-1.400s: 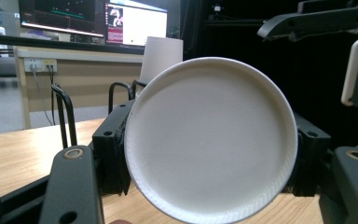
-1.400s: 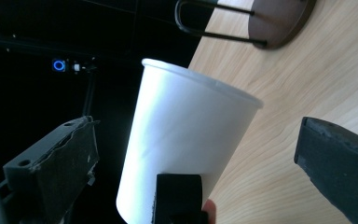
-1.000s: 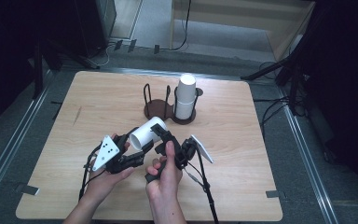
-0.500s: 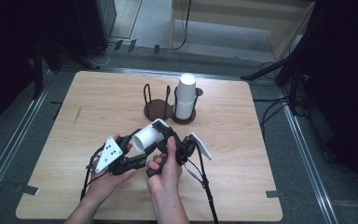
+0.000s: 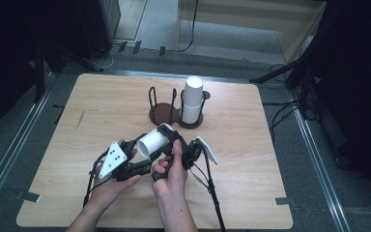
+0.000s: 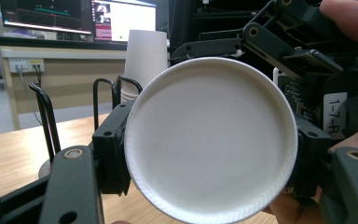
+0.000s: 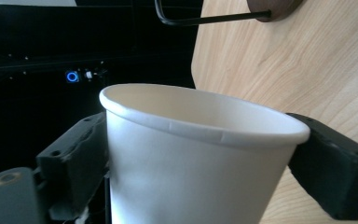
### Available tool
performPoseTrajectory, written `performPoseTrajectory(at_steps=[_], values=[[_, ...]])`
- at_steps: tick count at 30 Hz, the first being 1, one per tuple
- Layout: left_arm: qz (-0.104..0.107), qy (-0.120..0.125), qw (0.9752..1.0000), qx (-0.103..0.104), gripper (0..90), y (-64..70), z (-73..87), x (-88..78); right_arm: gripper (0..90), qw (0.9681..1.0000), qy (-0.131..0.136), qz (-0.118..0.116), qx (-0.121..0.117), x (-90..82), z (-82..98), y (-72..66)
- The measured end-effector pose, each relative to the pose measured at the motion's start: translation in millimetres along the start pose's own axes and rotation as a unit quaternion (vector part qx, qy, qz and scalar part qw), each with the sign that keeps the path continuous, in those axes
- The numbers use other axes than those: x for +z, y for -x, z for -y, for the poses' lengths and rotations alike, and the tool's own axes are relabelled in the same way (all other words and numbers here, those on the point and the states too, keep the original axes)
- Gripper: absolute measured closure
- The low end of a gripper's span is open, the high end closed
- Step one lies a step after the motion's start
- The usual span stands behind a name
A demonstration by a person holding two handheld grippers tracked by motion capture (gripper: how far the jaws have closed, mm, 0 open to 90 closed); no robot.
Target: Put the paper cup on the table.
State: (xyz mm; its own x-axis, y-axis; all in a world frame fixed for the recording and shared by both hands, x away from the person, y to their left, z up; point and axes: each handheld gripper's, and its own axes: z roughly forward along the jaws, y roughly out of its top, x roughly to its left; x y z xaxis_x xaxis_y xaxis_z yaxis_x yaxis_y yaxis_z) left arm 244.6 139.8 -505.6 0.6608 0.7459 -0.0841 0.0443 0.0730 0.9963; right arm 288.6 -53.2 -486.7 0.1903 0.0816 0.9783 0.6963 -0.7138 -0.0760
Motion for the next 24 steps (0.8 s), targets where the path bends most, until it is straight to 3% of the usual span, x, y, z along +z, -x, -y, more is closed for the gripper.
performPoseTrajectory(at_steps=[17,20,24], values=[[0.004,-0.003,0.9999,-0.013,29.3,-4.1,-4.3,-4.5,26.5,0.9997,0.004,-0.022,-0.003,-0.1,3.5,-0.5],[0.003,-0.014,0.9995,-0.029,28.4,-3.7,-6.3,-6.5,29.1,0.9995,0.009,-0.028,-0.009,-0.8,4.1,-1.0],[-0.016,-0.032,0.9991,-0.023,25.0,-1.4,-8.4,-8.5,32.3,0.9992,0.014,-0.034,-0.018,-2.1,3.7,-2.1]])
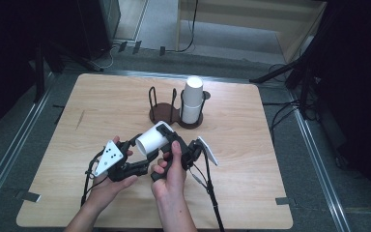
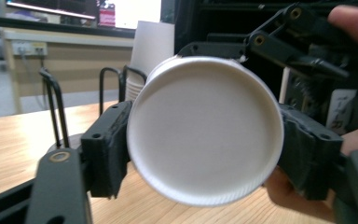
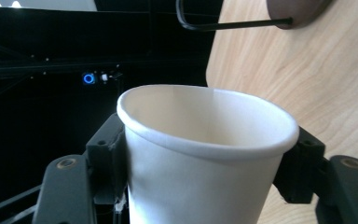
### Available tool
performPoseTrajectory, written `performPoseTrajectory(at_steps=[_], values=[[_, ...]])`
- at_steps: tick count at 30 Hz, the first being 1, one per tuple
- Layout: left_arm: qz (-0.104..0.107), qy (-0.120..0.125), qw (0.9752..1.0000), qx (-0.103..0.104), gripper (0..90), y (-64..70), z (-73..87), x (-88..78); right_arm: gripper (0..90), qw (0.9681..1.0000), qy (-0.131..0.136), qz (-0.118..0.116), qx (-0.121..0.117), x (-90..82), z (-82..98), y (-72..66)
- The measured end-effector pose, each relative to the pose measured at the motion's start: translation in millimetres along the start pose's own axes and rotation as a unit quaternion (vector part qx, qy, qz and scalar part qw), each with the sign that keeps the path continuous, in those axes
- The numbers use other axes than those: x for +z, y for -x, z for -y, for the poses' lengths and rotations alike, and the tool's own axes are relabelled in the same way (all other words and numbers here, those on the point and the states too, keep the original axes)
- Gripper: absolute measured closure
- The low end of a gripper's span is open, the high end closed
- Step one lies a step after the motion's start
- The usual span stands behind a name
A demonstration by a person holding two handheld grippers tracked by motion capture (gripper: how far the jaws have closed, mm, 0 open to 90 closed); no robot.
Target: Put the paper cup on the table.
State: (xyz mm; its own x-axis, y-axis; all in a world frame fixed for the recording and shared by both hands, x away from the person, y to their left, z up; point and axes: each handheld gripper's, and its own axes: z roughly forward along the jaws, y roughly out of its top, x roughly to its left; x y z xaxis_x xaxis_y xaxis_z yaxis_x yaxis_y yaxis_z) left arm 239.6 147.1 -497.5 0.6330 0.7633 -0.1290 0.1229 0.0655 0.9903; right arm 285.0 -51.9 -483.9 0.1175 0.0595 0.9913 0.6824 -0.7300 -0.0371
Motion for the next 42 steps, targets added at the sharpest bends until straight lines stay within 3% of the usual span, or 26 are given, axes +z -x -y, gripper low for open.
performPoseTrajectory(at_steps=[6,11,14,21,29,33,35,42], values=[[-0.015,-0.051,0.9983,-0.021,9.0,-2.7,-4.6,-1.7,34.5,0.9995,0.007,-0.015,-0.028,-2.4,0.1,-5.3],[-0.031,-0.080,0.9963,-0.001,3.2,-5.1,-9.2,-4.4,36.4,0.9979,0.024,-0.020,-0.056,-5.9,-1.1,-9.9],[-0.040,-0.108,0.9931,0.022,1.8,-7.9,-10.5,-7.1,37.2,0.9966,0.031,-0.023,-0.072,-7.6,-2.5,-10.8],[-0.039,-0.121,0.9918,0.018,0.7,-16.8,-10.5,-12.4,37.1,0.9919,0.047,-0.026,-0.115,-10.5,-2.1,-14.4],[-0.045,-0.129,0.9906,0.007,0.7,-31.3,-9.1,-20.6,36.8,0.9834,0.070,-0.011,-0.167,-14.0,-7.0,-17.2],[-0.053,-0.134,0.9896,-0.003,0.7,-38.3,-7.5,-23.7,36.7,0.9768,0.083,0.001,-0.197,-15.1,-9.2,-17.0],[-0.057,-0.133,0.9894,-0.007,0.7,-40.8,-7.6,-25.5,36.6,0.9768,0.079,-0.001,-0.199,-14.7,-10.8,-16.2],[-0.072,-0.138,0.9878,-0.011,0.6,-50.2,-2.4,-32.2,36.7,0.9658,0.084,0.000,-0.245,-14.7,-15.4,-12.8]])
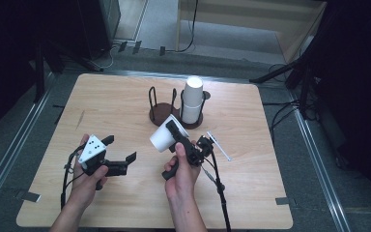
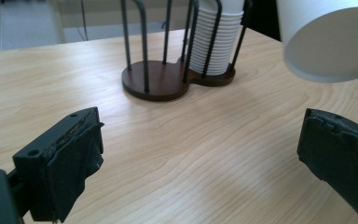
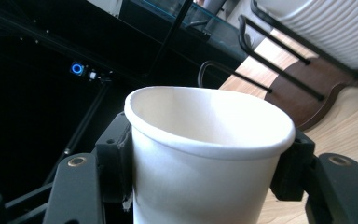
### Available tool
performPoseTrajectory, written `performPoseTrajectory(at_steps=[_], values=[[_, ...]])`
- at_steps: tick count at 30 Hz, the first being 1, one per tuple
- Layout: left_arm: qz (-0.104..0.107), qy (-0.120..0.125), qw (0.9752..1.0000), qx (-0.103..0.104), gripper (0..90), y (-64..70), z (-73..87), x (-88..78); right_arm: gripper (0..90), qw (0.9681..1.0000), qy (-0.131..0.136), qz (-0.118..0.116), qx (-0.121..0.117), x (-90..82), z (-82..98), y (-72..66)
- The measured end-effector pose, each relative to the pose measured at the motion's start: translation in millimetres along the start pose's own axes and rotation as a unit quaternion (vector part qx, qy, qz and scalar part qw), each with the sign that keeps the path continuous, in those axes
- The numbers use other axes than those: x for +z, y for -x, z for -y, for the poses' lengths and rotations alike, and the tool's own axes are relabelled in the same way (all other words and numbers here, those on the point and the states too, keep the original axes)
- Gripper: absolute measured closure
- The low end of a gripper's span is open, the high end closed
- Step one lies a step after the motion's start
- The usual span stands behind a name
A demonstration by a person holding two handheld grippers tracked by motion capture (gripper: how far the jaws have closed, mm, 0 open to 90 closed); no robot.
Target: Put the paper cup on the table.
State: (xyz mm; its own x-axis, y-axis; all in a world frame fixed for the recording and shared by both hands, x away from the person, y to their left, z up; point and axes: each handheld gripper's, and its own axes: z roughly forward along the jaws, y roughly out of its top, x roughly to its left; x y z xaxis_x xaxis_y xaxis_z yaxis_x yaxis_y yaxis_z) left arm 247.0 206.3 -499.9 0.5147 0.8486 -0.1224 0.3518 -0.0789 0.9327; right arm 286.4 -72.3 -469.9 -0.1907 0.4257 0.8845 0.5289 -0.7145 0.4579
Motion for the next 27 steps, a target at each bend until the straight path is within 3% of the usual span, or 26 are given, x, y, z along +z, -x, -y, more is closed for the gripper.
performPoseTrajectory(at_steps=[3,10,14,17,21,27], values=[[-0.009,-0.003,0.9999,-0.011,0.6,-7.7,5.5,-2.4,36.6,0.9997,0.004,0.006,-0.023,-1.4,-0.6,0.2],[-0.025,-0.009,0.9992,-0.028,0.6,-27.7,16.2,-10.8,36.4,0.9987,0.004,0.005,-0.051,-2.2,-1.6,1.6],[-0.045,-0.012,0.9982,-0.038,0.6,-41.2,22.1,-18.6,36.9,0.9980,-0.003,-0.002,-0.063,-2.3,-1.9,2.5],[-0.057,-0.009,0.9971,-0.050,0.6,-50.7,26.2,-25.1,36.9,0.9963,-0.004,-0.007,-0.086,-3.2,-1.6,1.5],[-0.071,-0.011,0.9958,-0.057,0.6,-60.9,31.1,-32.2,36.9,0.9957,-0.006,-0.006,-0.092,-3.4,-2.1,2.3],[-0.077,-0.011,0.9950,-0.063,0.6,-65.4,37.0,-37.0,37.0,0.9919,-0.004,-0.004,-0.127,-5.5,-3.2,2.5]])
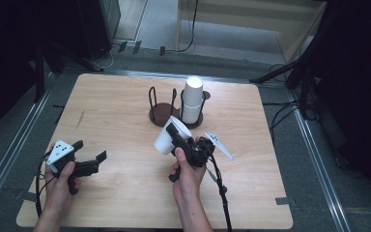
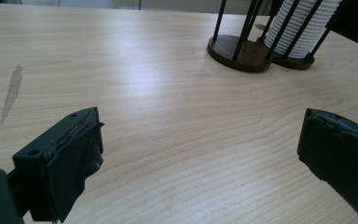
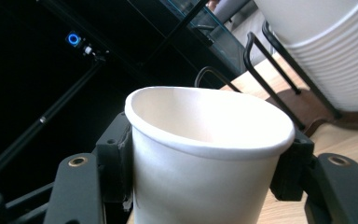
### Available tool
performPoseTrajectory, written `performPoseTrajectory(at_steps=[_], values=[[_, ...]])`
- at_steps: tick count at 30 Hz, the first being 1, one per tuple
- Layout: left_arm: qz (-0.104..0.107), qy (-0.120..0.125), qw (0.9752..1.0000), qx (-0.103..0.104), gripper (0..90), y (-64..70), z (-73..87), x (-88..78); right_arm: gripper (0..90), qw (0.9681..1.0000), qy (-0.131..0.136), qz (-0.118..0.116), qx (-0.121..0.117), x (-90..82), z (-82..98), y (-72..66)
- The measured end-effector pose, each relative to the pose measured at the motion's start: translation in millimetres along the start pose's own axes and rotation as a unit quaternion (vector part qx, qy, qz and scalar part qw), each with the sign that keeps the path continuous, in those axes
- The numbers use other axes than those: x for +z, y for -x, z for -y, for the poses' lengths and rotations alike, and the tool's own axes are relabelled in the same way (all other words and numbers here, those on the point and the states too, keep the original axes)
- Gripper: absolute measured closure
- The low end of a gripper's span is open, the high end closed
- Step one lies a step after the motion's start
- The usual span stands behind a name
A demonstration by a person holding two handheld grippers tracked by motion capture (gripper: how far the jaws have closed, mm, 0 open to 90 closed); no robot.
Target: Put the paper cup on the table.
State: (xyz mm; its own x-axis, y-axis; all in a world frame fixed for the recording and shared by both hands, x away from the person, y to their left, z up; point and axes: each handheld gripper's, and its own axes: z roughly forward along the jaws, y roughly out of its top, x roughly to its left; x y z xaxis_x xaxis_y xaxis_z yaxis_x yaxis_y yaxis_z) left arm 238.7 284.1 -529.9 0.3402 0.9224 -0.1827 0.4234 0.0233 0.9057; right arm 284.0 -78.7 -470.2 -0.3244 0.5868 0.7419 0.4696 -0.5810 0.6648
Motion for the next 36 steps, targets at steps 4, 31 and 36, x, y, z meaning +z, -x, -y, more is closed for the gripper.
performPoseTrajectory(at_steps=[4,31,36], values=[[-0.002,0.004,1.0000,0.001,0.6,-1.6,5.0,-3.8,37.5,0.9997,0.000,-0.006,-0.025,-2.3,-2.8,1.2],[-0.025,0.028,0.9992,-0.011,0.6,-26.9,25.5,-16.9,37.8,0.9866,0.019,0.068,-0.147,-20.9,-39.5,24.7],[0.013,0.047,0.9978,-0.045,0.6,-34.2,28.5,-22.3,37.3,0.9798,0.025,0.079,-0.182,-23.0,-46.7,31.1]])
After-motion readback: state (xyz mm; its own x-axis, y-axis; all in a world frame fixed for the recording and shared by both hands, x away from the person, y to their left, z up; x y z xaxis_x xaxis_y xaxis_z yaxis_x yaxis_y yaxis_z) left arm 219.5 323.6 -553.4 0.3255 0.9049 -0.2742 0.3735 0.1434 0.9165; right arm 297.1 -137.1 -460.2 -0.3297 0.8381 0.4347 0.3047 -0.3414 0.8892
